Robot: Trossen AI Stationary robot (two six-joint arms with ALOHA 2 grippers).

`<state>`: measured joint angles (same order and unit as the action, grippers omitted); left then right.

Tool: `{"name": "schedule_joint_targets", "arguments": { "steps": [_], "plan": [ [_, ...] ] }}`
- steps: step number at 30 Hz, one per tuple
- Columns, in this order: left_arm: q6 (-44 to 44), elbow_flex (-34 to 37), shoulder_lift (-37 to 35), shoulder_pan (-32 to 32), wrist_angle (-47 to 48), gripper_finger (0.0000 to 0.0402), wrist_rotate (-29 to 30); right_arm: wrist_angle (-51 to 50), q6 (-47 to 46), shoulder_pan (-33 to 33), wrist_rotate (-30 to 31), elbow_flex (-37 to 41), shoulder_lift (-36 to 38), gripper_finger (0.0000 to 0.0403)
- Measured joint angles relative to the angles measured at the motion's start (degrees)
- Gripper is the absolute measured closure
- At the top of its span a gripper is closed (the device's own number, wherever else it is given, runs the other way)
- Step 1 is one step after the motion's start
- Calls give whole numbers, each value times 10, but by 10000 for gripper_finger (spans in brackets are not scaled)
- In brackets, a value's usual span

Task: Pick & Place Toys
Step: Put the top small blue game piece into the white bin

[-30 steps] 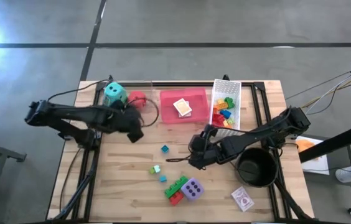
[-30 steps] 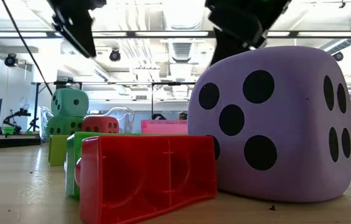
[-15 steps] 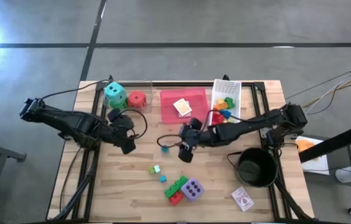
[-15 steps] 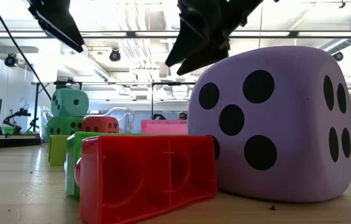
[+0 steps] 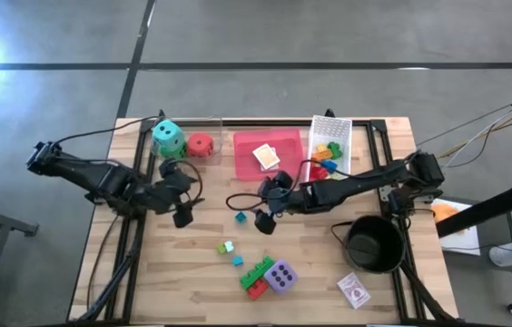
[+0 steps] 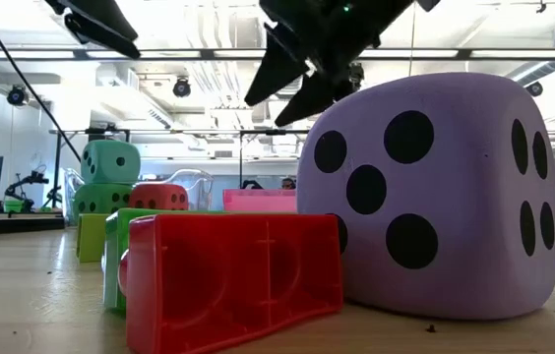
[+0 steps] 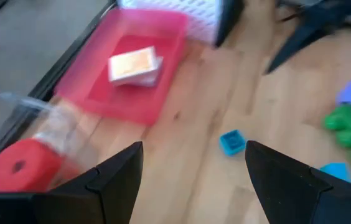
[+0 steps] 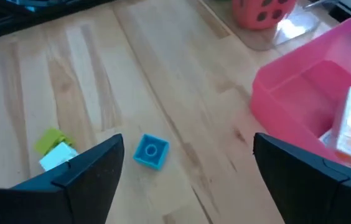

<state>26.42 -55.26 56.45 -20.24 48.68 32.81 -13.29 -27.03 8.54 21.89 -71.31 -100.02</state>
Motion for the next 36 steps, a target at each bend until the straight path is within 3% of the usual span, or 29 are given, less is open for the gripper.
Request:
{"name": "schedule_joint_targets", "arguments": {
  "steps": [6,21,28,36],
  "plan": [
    [-8,61,-47,-35,-88,120,-5,-12,-3,1,6,-60,-56,53],
    [-42,143,-115,-55,-177,120,1,-128,-32,1,7,-232,-245,53],
    [-51,145,-132,-63,-161,120,-16,-143,-55,0,-9,-247,-267,53],
    [-51,145,-132,-65,-161,120,-18,-110,-65,1,-8,-214,-266,53]
  ]
}}
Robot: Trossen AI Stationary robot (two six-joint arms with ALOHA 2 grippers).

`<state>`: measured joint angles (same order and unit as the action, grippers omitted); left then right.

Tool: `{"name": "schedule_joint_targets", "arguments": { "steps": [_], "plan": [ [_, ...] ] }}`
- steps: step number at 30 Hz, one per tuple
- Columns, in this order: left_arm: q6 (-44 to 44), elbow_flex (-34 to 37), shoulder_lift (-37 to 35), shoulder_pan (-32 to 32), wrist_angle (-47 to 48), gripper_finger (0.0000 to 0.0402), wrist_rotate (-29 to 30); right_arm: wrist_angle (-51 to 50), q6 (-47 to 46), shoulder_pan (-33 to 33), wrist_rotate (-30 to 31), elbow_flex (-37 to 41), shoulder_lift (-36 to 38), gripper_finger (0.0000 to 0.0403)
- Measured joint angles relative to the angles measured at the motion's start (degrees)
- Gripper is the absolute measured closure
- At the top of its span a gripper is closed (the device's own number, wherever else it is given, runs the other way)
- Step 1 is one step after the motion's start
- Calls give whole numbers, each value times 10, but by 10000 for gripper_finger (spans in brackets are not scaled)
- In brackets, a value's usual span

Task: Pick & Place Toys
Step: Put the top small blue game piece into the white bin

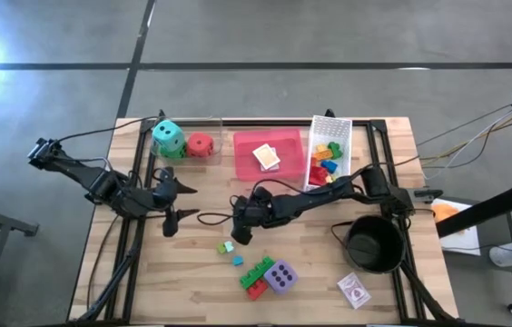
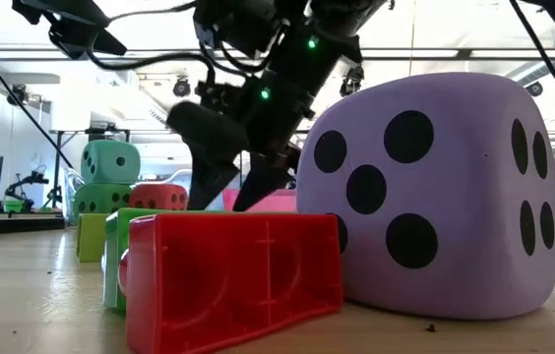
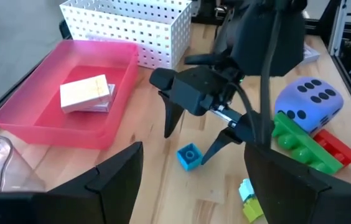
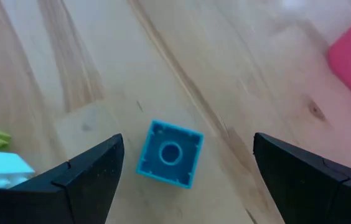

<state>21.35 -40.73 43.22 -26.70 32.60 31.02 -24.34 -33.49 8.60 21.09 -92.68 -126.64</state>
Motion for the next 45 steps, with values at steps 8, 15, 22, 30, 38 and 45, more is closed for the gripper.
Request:
{"name": "schedule_joint_targets", "arguments": {
  "steps": [8,15,22,30,38,45],
  "plan": [
    [0,0,0,0,0,120,-2,18,4,0,16,11,-9,53],
    [1,-1,1,0,3,120,-2,32,-1,0,18,5,-40,59],
    [1,-1,1,0,5,120,-2,31,-7,1,27,2,-42,149],
    [11,-1,1,0,7,120,-6,24,-6,0,29,2,-40,275],
    [12,-1,1,0,7,120,-6,3,7,-1,25,4,-28,275],
    [12,-1,1,0,12,120,-6,-43,28,-1,24,4,20,275]
  ]
}}
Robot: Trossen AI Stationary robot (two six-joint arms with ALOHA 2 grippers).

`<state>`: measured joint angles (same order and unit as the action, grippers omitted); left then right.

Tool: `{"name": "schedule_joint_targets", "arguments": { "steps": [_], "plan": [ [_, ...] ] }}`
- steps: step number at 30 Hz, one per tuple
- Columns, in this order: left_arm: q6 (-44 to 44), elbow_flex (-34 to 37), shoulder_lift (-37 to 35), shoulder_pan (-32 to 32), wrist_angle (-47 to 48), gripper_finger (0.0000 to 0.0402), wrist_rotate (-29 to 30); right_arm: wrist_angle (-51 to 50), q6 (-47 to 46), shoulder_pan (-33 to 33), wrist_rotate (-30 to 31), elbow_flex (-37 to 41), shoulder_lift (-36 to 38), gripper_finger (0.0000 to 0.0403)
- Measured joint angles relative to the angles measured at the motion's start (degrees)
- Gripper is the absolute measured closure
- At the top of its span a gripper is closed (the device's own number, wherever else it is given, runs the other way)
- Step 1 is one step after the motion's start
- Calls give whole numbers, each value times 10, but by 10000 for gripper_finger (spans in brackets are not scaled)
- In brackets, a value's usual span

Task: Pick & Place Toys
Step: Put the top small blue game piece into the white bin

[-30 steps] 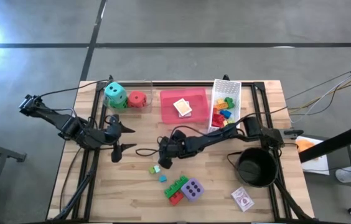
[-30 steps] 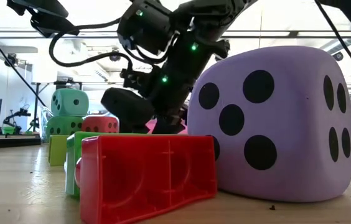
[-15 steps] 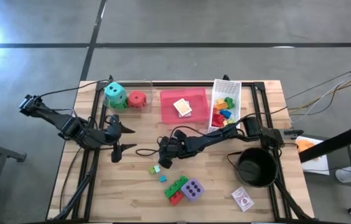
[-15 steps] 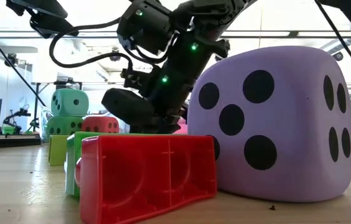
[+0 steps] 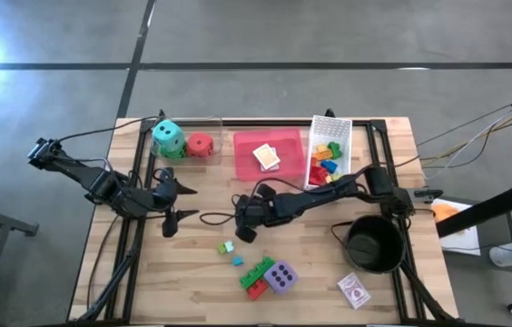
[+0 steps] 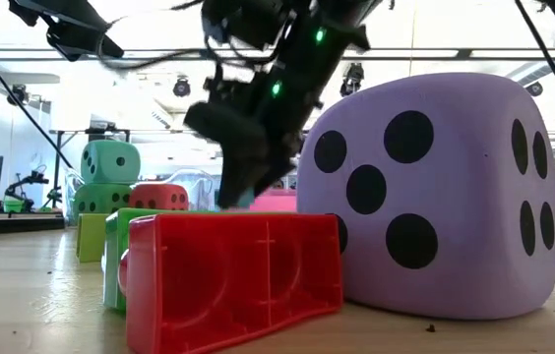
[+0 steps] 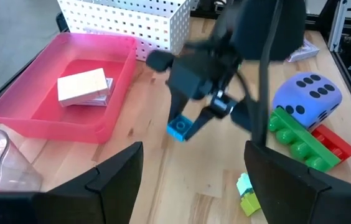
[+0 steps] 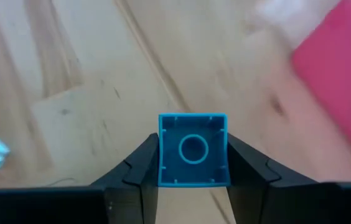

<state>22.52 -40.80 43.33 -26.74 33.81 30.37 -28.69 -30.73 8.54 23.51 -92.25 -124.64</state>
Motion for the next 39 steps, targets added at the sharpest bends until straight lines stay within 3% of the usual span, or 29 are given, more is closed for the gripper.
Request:
{"name": "schedule_joint_targets", "arguments": {
  "steps": [12,22,28,39],
  "plan": [
    [5,0,0,0,-5,120,0,-121,45,-2,5,3,152,275],
    [5,0,21,0,-10,120,0,-309,-24,-13,89,5,278,275],
    [5,0,27,1,-23,120,0,-425,-95,-41,111,6,319,275],
    [4,0,26,1,-35,120,0,-537,-154,-111,115,41,340,274]
  ]
}}
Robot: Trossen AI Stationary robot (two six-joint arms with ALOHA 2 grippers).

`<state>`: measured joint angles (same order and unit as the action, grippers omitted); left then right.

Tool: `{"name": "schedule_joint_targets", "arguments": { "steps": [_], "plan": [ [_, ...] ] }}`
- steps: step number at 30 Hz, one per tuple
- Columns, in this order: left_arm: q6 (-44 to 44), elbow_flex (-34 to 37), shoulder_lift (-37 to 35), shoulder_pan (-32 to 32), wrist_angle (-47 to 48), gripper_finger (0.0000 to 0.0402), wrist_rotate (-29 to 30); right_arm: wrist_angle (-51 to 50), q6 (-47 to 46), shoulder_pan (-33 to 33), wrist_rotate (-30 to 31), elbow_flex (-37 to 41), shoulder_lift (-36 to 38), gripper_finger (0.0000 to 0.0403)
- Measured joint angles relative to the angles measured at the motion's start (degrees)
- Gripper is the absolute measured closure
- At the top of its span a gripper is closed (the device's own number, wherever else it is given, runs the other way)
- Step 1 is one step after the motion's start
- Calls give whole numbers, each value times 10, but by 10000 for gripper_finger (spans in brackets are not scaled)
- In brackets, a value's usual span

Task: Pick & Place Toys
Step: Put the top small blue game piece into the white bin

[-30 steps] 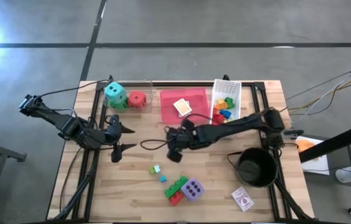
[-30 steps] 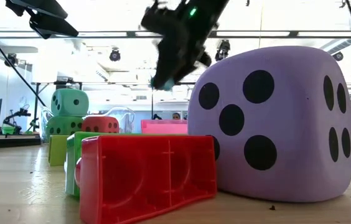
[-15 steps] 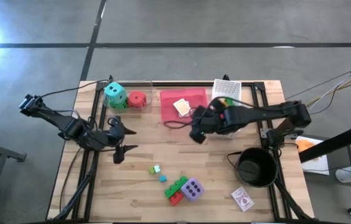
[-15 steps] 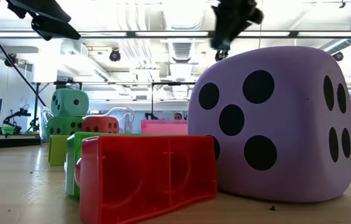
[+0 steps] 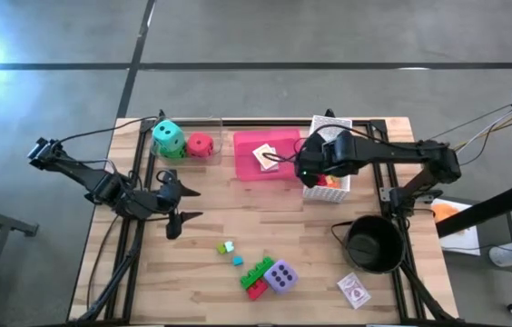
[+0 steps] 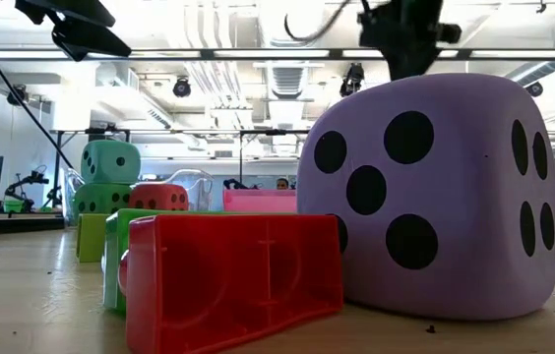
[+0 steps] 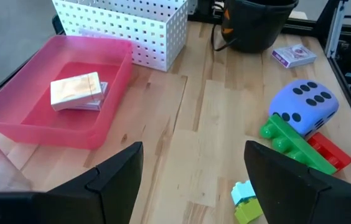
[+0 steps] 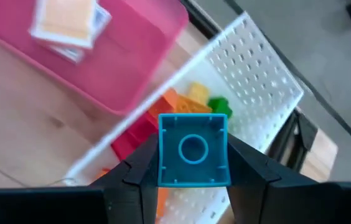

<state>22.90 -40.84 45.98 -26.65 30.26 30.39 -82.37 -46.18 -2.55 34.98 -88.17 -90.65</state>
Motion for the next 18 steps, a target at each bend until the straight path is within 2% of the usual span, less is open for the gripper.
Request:
{"name": "schedule_joint_targets", "arguments": {
  "steps": [8,18],
  "plan": [
    [0,0,0,0,4,120,0,11,-7,-50,-42,99,26,274],
    [-2,0,0,0,4,120,0,144,31,-82,-145,228,69,274]
  ]
}}
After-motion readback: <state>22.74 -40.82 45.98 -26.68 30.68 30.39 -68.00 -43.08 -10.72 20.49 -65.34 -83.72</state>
